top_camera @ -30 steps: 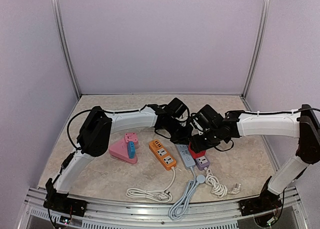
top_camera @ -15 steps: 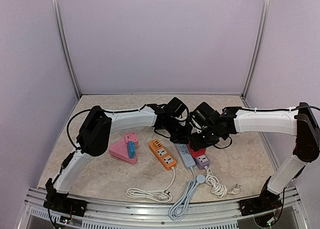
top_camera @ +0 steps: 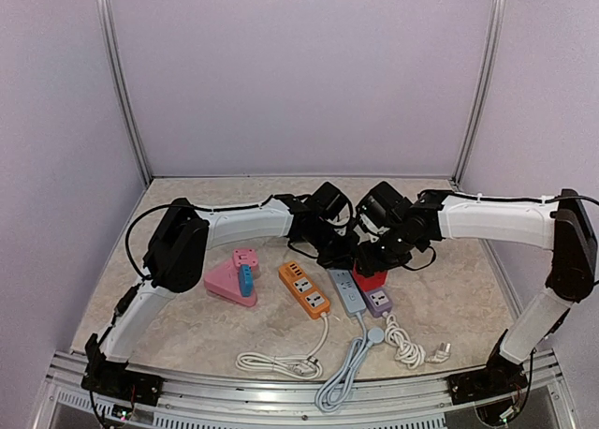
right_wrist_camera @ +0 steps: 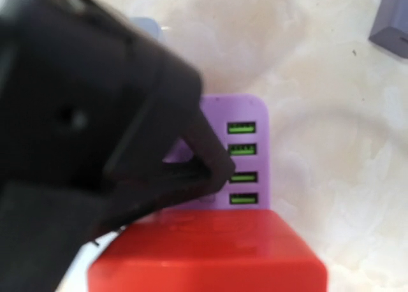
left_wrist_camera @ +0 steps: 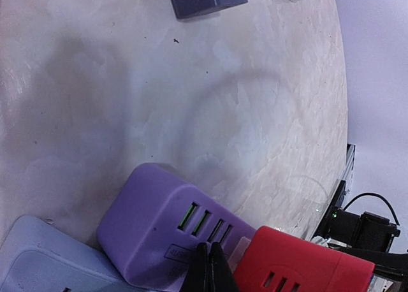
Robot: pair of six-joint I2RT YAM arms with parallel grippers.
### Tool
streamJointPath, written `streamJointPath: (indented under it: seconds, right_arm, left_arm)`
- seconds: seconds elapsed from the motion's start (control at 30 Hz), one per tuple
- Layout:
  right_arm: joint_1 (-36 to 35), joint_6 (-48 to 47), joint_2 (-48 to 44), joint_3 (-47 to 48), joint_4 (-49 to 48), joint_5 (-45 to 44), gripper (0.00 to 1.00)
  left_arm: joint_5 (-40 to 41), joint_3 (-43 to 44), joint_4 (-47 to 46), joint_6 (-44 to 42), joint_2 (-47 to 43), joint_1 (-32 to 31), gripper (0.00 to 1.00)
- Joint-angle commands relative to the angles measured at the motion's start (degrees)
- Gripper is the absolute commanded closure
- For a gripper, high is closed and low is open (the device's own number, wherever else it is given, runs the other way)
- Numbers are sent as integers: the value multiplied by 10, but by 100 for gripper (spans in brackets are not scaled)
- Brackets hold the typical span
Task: Pull the plug off the socket
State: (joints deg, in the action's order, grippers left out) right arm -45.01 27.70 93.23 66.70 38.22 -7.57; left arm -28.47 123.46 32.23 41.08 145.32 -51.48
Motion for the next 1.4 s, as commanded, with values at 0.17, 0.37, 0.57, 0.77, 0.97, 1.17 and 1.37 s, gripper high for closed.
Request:
streamJointPath:
  seconds: [0.17, 0.37, 0.57, 0.77, 0.97, 1.17, 1.37]
  right_arm:
    - [-20, 7, 0, 43, -27, -68, 86]
    - [-7, 10, -30, 40, -8, -65, 85]
    - [11, 21, -81, 7, 2, -57, 85]
    - [71, 44, -118, -27, -15, -53, 84]
    - [139, 81, -153, -98, -92, -13, 84]
    - [202, 118, -190, -188, -191, 50, 79]
    - [244, 141, -201, -258, -289, 112, 78]
  left_arm:
    - [37, -14, 116, 0, 70, -5, 100]
    - [40, -13, 121, -4, 66, -3, 100]
    - [44, -8, 128, -12, 50, 4, 100]
    - [54, 60, 168, -37, 30, 13, 100]
    - [52, 134, 207, -66, 0, 21, 100]
    - [61, 67, 205, -80, -82, 29, 100]
    - [65, -39, 187, -83, -165, 41, 100]
